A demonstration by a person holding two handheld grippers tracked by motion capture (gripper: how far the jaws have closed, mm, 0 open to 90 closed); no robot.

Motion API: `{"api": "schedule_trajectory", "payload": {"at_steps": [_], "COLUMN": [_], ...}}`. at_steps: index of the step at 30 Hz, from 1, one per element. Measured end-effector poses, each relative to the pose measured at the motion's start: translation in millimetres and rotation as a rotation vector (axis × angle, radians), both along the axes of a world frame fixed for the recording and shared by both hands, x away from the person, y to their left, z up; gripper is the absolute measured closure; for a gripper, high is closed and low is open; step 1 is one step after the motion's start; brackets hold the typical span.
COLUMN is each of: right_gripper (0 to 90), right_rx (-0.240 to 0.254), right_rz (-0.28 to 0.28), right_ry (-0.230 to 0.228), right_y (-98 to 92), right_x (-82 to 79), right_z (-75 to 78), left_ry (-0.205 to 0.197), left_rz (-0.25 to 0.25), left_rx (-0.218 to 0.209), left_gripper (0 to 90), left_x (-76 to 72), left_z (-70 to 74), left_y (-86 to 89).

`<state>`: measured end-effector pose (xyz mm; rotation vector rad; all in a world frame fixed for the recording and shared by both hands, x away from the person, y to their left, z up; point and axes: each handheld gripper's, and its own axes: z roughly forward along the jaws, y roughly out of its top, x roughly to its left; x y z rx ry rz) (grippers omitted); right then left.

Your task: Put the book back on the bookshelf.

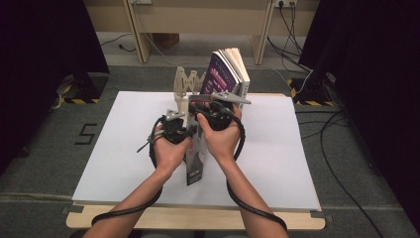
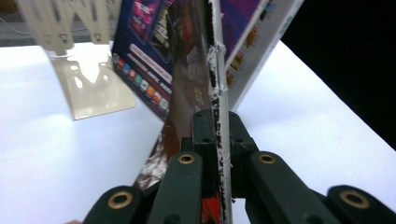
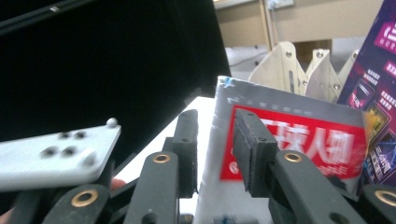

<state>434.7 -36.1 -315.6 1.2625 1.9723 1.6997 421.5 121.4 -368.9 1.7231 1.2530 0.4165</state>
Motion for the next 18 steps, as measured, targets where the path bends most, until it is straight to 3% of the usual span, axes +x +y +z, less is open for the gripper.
{"api": "schedule_trajectory", "payload": {"at_steps": [3,8,11,15,18], "right_gripper": [69.9,67.7,67.5,67.1,66.6], "right_rx": [0.022,0.036,0.036,0.014,0.016], "right_rz": [-0.011,-0.077,-0.133,-0.218,-0.249], "right_ry": [-0.026,-0.001,0.044,0.096,0.136], "right_y": [-16.2,-54.1,-84.2,-121.7,-140.5], "right_x": [-8.0,-14.2,-15.2,-20.3,-24.6], "right_z": [3.5,-2.5,-19.8,-50.2,-70.7], "left_ry": [-0.002,-0.034,-0.057,-0.108,-0.138], "left_rz": [-0.003,-0.015,-0.013,-0.005,-0.003], "left_rx": [-0.025,-0.071,-0.091,-0.089,-0.086], "left_gripper": [86.1,86.3,86.5,86.5,86.5], "left_x": [0.5,-4.1,-5.5,-6.2,-4.8], "left_z": [0.3,3.5,10.2,22.5,29.1], "left_y": [7.3,18.2,25.4,35.5,39.6]}}
